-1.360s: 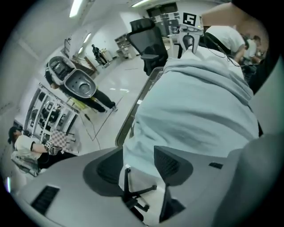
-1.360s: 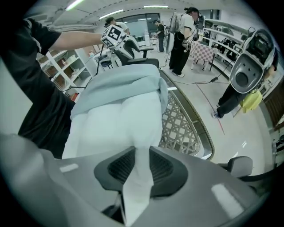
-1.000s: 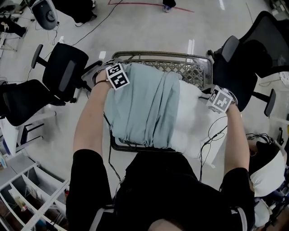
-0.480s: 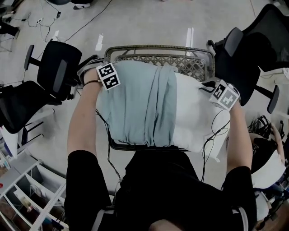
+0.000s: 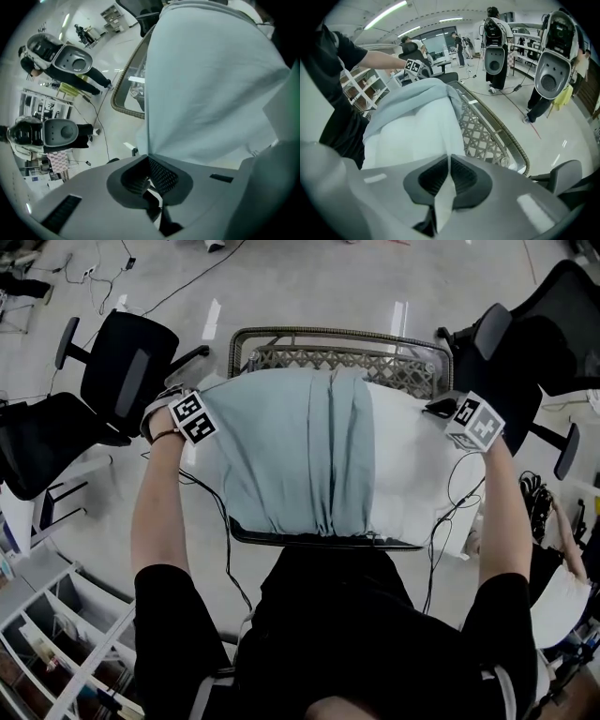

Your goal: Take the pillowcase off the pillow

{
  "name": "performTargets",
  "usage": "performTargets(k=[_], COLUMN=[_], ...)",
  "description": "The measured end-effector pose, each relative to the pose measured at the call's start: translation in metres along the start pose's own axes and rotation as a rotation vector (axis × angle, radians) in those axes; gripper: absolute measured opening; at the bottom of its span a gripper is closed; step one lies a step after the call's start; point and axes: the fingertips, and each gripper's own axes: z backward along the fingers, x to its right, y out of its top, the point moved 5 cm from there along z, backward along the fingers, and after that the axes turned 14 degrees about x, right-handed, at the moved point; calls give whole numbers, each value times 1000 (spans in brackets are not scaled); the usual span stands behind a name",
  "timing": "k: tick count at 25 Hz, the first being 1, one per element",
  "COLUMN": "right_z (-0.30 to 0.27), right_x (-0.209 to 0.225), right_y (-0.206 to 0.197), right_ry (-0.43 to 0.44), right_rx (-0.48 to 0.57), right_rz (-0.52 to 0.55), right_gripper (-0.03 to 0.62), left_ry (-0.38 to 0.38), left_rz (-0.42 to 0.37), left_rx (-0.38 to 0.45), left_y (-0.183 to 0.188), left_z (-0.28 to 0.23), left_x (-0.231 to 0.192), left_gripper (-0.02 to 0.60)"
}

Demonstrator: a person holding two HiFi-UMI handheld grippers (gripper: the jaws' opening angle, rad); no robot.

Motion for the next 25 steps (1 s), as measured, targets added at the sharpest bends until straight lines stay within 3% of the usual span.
performTargets(k=[3, 5, 7, 8, 10, 12, 14, 15, 18, 19, 21, 23, 25], right_z=[-3, -3, -1, 1, 3, -4, -20, -30, -64, -76, -96, -103, -97], right_x=[-3, -5, -8, -9, -11, -18, -26, -27, -24, -24, -26, -29, -28], right_y=[4, 9, 22, 34, 61, 80, 83, 80, 62, 56, 46, 42, 42], right_ry=[3, -3, -17, -25, -9, 58, 120, 139, 181, 198, 239, 275, 286], right_rx=[-15, -54, -74, -52, 47, 92, 22, -29, -128, -142, -157, -159, -143], right_rz=[1, 45, 102, 120, 120, 114, 152, 179, 200, 189, 166, 150, 125], right_gripper=[29, 65, 101, 100, 100, 168, 283, 301, 351, 351, 348, 303, 242], left_ry=[-61, -73, -35, -18, -19, -72, -152, -185, -235, -248, -263, -247, -222], left_rz=[113, 175, 172, 161, 91, -41, -151, -189, -262, -276, -283, -273, -272], left_rx=[22, 78, 169, 228, 309, 282, 223, 212, 219, 215, 207, 191, 169], left_y=[-8, 2, 27, 46, 85, 112, 124, 129, 139, 140, 139, 134, 124], left_z=[2, 6, 17, 23, 29, 23, 10, 4, -9, -12, -18, -21, -21], left_x=[22, 26, 18, 11, 0, 0, 6, 10, 17, 19, 21, 21, 19], left_gripper=[6, 6, 27, 73, 120, 175, 220, 225, 223, 202, 102, 25, 8])
